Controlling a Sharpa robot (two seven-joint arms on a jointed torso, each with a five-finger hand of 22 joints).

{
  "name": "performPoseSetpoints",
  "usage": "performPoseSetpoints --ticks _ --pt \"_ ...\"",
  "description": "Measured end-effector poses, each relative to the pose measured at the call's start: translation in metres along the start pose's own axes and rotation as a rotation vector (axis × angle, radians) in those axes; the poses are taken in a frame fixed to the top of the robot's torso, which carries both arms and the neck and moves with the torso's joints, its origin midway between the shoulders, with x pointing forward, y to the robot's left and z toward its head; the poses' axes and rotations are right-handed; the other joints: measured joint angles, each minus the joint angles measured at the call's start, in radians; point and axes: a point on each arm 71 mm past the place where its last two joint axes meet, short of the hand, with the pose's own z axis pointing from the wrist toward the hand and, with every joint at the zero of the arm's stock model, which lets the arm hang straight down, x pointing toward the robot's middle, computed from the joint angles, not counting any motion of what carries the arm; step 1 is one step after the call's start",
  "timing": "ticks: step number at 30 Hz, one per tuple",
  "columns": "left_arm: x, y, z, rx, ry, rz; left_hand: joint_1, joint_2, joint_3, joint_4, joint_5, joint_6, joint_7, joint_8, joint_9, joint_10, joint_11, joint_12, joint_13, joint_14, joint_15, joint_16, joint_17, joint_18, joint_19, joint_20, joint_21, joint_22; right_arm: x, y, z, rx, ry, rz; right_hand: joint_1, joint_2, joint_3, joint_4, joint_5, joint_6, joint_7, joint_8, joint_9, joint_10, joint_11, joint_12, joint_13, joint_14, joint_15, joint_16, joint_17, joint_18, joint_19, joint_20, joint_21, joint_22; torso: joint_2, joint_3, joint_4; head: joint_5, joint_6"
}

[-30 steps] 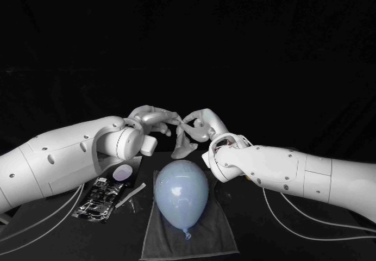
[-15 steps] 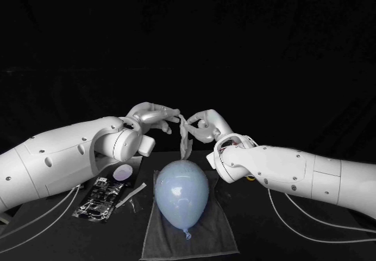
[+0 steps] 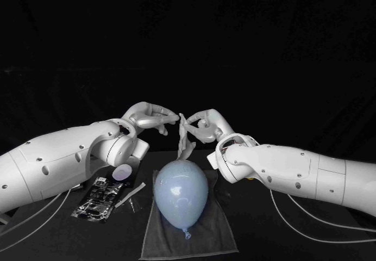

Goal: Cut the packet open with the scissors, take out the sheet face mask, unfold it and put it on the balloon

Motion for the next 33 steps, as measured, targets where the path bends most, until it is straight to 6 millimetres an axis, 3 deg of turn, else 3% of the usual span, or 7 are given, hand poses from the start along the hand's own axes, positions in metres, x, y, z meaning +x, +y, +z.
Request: performPoseSetpoints --ticks 10,19,23,33 --pt "-0.001 0.019 -0.004 -0.015 -0.011 0.004 0.026 0.018 -0.039 0.011 0.0 0.026 0.001 0.03 0.005 -0.027 0.001 0.084 0.038 -0.005 -0.001 0.014 -0.032 -0.001 0.0 0.0 -0.009 -0.009 -0.005 0.001 -0.004 -0.026 -0.002 0.038 -0.003 -0.003 0.003 0.003 0.003 0.0 0.0 0.0 0.0 0.0 0.0 0.0 -0.001 0.0 0.0 0.0 -0.001 0.0 0.0 0.0 0.0 -0.001 0.0 -0.0005 0.0001 -0.002 -0.001" --pt "0.004 0.02 -0.003 -0.004 -0.005 0.0 0.03 0.022 -0.066 0.033 0.0 0.043 -0.009 0.059 0.009 -0.036 -0.007 0.128 0.054 -0.005 -0.001 0.022 -0.05 -0.001 0.008 0.0 -0.014 -0.014 -0.006 0.002 -0.005 -0.042 -0.002 0.06 -0.008 -0.008 0.003 0.003 0.005 -0.002 -0.002 0.008 0.0 0.0 0.0 0.0 -0.001 0.002 -0.002 -0.004 -0.001 -0.001 0.0 0.0 0.0 0.0 0.0 -0.0004 0.0007 0.001 -0.002" --pt "0.008 0.018 -0.001 0.0 0.007 -0.001 0.03 0.022 -0.078 0.045 0.0 0.065 -0.025 0.067 0.003 -0.039 -0.011 0.148 0.059 0.0 -0.006 0.032 -0.058 -0.001 0.012 -0.004 -0.014 -0.015 -0.005 0.003 -0.005 -0.048 0.001 0.067 -0.009 -0.009 0.003 0.003 0.005 -0.003 -0.001 0.012 0.0 0.0 0.0 0.0 0.0 0.002 -0.002 0.0 0.0 -0.001 0.0 0.0 0.0 0.0 -0.001 0.0 0.0007 -0.001 -0.003" --pt "0.017 0.015 0.002 0.011 0.041 0.0 0.034 0.027 -0.085 0.07 0.0 0.081 -0.033 0.063 -0.021 -0.034 -0.017 0.161 0.06 0.004 -0.018 0.044 -0.068 -0.002 0.017 -0.009 -0.014 -0.016 -0.002 0.007 -0.006 -0.061 0.011 0.08 -0.01 -0.01 0.006 0.0 0.004 -0.005 -0.001 0.012 0.0 0.0 0.0 0.0 0.0 0.002 -0.002 0.0 0.0 -0.001 0.0 0.0 0.0 0.0 0.0 0.0002 0.0006 -0.003 -0.004"
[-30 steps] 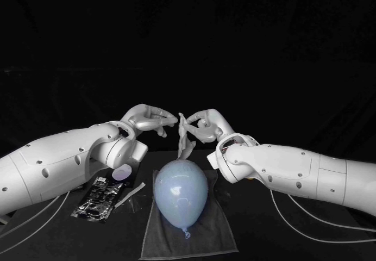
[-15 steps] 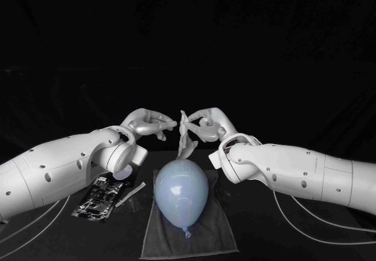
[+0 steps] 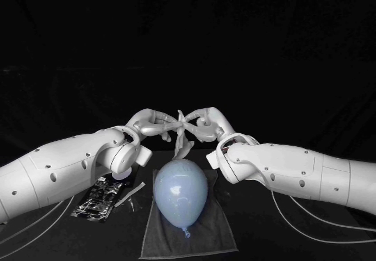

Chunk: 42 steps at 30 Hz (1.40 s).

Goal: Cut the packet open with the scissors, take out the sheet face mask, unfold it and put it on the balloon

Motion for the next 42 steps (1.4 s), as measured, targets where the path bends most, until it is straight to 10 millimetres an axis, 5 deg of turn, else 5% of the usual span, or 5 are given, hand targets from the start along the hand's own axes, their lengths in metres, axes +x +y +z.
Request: performPoseSetpoints --ticks 10,17,25,42 --pt "0.0012 -0.0001 0.001 -0.001 0.008 0.004 0.006 0.006 -0.008 0.01 0.0 -0.007 0.007 -0.011 -0.019 0.0 0.0 0.006 0.0 0.0 0.0 0.015 -0.005 -0.001 0.003 -0.004 0.0 0.0 -0.0004 0.0007 -0.0006 -0.01 -0.001 0.003 0.002 0.002 0.0 0.0 0.0 0.003 0.004 0.0 0.0 0.0 0.0 0.0 0.0 0.0 0.0 0.0 -0.001 0.0 0.0 0.0 0.0 0.0 0.0 0.0 0.0001 -0.001 0.001" --pt "0.0027 -0.0013 0.0014 0.008 0.015 0.003 0.056 0.05 0.025 0.018 0.0 0.032 -0.01 -0.011 -0.033 0.015 -0.014 0.023 0.0 0.015 -0.014 0.037 -0.009 0.002 0.016 -0.009 0.01 0.007 -0.0012 -0.0002 -0.0004 -0.01 -0.003 0.002 0.002 0.002 0.0 0.0 -0.001 0.003 0.004 0.0 0.0 0.0 0.0 -0.003 -0.001 0.0 0.0 -0.003 -0.001 -0.001 0.0 0.0 0.0 -0.001 0.0 -0.0005 0.0001 -0.002 0.002" --pt "0.0026 -0.0029 0.0016 0.034 0.018 -0.007 0.131 0.109 0.089 -0.013 -0.001 0.092 -0.035 0.013 -0.039 0.056 -0.044 0.035 -0.003 0.034 -0.034 0.063 -0.012 0.005 0.025 -0.018 0.04 0.026 -0.002 -0.0009 0.0001 -0.008 -0.005 0.001 0.002 0.002 0.002 -0.002 -0.003 0.003 0.004 0.0 0.0 0.0 0.0 -0.003 0.0 0.0 0.0 0.0 0.0 -0.006 0.0 0.0 0.0 0.0 0.0 -0.0006 0.0007 -0.002 0.002" --pt "0.001 -0.0035 0.0014 0.058 0.006 -0.02 0.15 0.11 0.149 -0.059 -0.001 0.098 -0.034 0.042 -0.037 0.103 -0.058 0.038 -0.011 0.071 -0.048 0.114 0.031 0.004 0.021 -0.04 0.106 0.072 -0.0031 -0.0002 -0.0009 -0.011 0.001 0.004 0.001 0.001 0.002 -0.002 -0.001 0.003 0.003 0.0 0.0 -0.002 0.002 -0.004 0.0 -0.002 0.002 0.0 0.0 -0.007 0.0 0.0 0.0 0.0 0.0 -0.0002 0.0001 0.0 0.0"
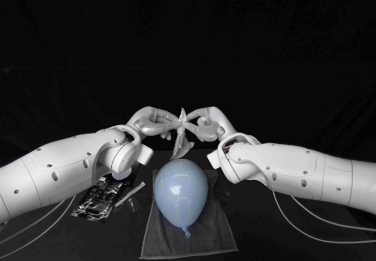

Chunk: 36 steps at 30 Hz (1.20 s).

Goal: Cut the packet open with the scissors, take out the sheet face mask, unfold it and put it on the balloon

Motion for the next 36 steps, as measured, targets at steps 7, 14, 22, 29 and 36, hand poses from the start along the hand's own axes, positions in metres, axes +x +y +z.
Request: performPoseSetpoints --ticks 7,14,22,29,36 --pt "-0.006 0.002 -0.002 -0.002 -0.023 0.004 0.0 0.0 0.004 0.004 0.0 0.003 -0.004 0.0 0.0 0.004 0.003 0.0 0.0 0.005 -0.002 0.004 0.006 -0.001 -0.004 -0.004 0.008 0.007 -0.007 -0.004 -0.002 0.006 -0.004 -0.006 0.0 0.0 0.0 0.0 0.0 -0.001 -0.001 0.0 0.0 0.0 0.0 0.0 0.0 0.0 0.0 -0.003 -0.001 0.0 0.0 0.0 0.0 0.0 0.0 0.0 0.0 0.0 -0.001" --pt "-0.015 0.004 -0.004 -0.007 -0.048 0.01 -0.009 -0.009 0.029 -0.015 -0.002 0.003 -0.004 0.005 0.0 0.007 0.0 0.0 0.0 0.012 -0.002 0.014 0.009 -0.002 -0.007 -0.007 0.019 0.015 -0.018 -0.008 -0.002 0.012 -0.015 -0.018 0.0 0.0 0.003 -0.003 0.0 -0.002 -0.002 0.0 0.0 0.0 0.0 -0.002 -0.001 0.0 0.0 0.0 -0.001 0.0 0.0 0.0 -0.007 -0.001 0.0 0.0 -0.0003 0.0 -0.002" --pt "-0.019 0.002 -0.004 -0.004 -0.053 0.026 -0.013 -0.012 0.044 -0.025 -0.004 0.004 -0.003 0.009 0.0 0.011 0.003 0.0 0.0 0.016 -0.002 0.016 0.015 -0.003 -0.007 -0.007 0.023 0.018 -0.03 -0.007 0.003 0.01 -0.018 -0.035 0.0 0.0 0.006 0.0 -0.001 -0.002 -0.002 0.001 0.0 0.0 0.0 -0.002 0.0 0.0 0.0 0.0 0.0 0.0 -0.004 0.004 -0.007 0.0 -0.001 0.0001 -0.0002 0.002 -0.002" --pt "-0.024 -0.006 -0.001 0.007 -0.048 0.061 -0.015 -0.015 0.047 -0.028 0.0 0.006 -0.001 0.009 0.0 0.011 0.003 0.0 -0.001 0.016 -0.002 0.023 0.023 -0.003 -0.007 -0.007 0.03 0.02 -0.042 -0.001 0.015 0.015 0.038 -0.069 -0.004 -0.004 0.009 -0.002 -0.002 -0.004 -0.003 0.004 0.0 0.0 0.0 -0.002 0.0 -0.002 0.002 0.0 0.0 0.0 -0.007 0.0 -0.012 0.0 -0.001 0.0002 0.0 0.003 -0.001" --pt "-0.03 -0.016 0.003 0.021 -0.04 0.108 -0.019 -0.019 0.051 -0.032 0.0 0.007 0.0 0.008 0.0 0.011 0.004 0.0 -0.001 0.025 0.0 0.028 0.037 -0.004 -0.011 -0.011 0.03 0.024 -0.052 0.007 0.027 0.025 0.156 -0.15 -0.006 -0.006 0.012 -0.006 -0.002 -0.004 -0.003 0.011 0.0 0.0 0.0 -0.003 0.0 -0.002 0.002 -0.002 0.0 -0.001 -0.007 0.0 -0.012 0.0 -0.001 0.0002 0.0 0.002 0.001"
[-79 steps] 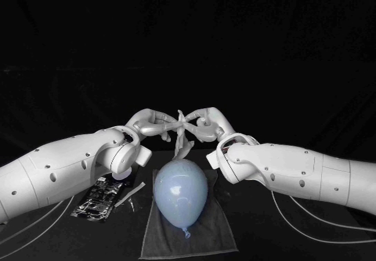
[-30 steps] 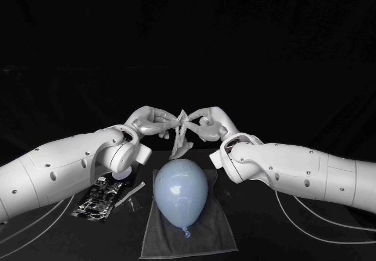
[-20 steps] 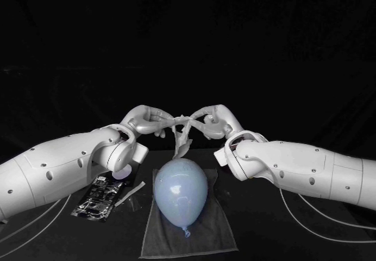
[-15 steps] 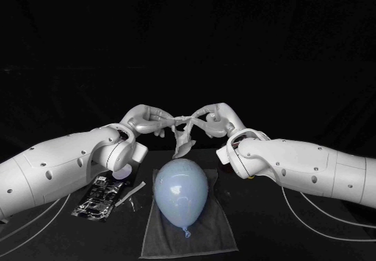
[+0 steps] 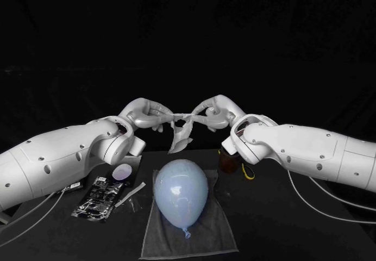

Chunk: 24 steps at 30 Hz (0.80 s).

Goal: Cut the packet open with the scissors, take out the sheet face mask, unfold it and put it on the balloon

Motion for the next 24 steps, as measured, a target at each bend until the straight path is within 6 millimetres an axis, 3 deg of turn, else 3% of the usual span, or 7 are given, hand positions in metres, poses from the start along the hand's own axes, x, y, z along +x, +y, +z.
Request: performPoseSetpoints --ticks 13,16,24 --pt "-0.016 -0.02 0.008 0.036 0.008 0.09 -0.008 -0.005 0.011 -0.006 0.0 0.0 0.0 0.005 0.0 0.004 -0.003 0.0 -0.001 0.018 0.0 0.017 0.027 -0.007 0.0 0.0 0.009 0.004 -0.01 0.019 0.013 -0.038 0.231 -0.318 -0.004 -0.004 0.001 -0.001 0.002 -0.005 0.001 0.0 0.0 0.0 0.0 -0.005 -0.001 0.0 0.0 -0.003 -0.001 0.0 0.0 0.0 0.0 -0.001 -0.001 -0.0003 0.0002 -0.002 0.009" --pt "-0.021 -0.026 0.009 0.044 0.006 0.114 -0.008 -0.005 0.011 -0.006 0.0 0.0 0.0 0.005 0.0 0.006 -0.001 0.0 -0.001 0.022 0.0 0.021 0.033 0.003 0.0 0.0 0.009 0.005 -0.012 0.02 0.012 -0.04 0.24 -0.376 -0.008 -0.008 0.001 -0.001 0.003 -0.004 0.002 0.007 0.0 0.0 0.0 -0.005 -0.001 0.0 0.0 -0.004 -0.001 0.0 0.0 0.0 0.0 -0.001 -0.001 -0.0002 0.0003 -0.001 0.011" --pt "-0.026 -0.031 0.011 0.051 0.025 0.166 -0.015 -0.004 0.011 -0.006 0.0 0.001 0.001 0.005 0.0 0.007 0.0 0.0 -0.001 0.027 -0.002 0.022 0.042 0.004 0.0 0.0 0.013 0.006 -0.023 0.027 0.016 -0.046 0.19 -0.431 -0.009 -0.009 0.001 -0.001 0.004 -0.004 0.004 0.007 0.0 0.0 0.0 -0.007 0.0 0.0 0.0 0.0 0.0 0.0 0.0 0.0 0.009 0.0 -0.001 0.0001 0.0009 0.001 0.017"
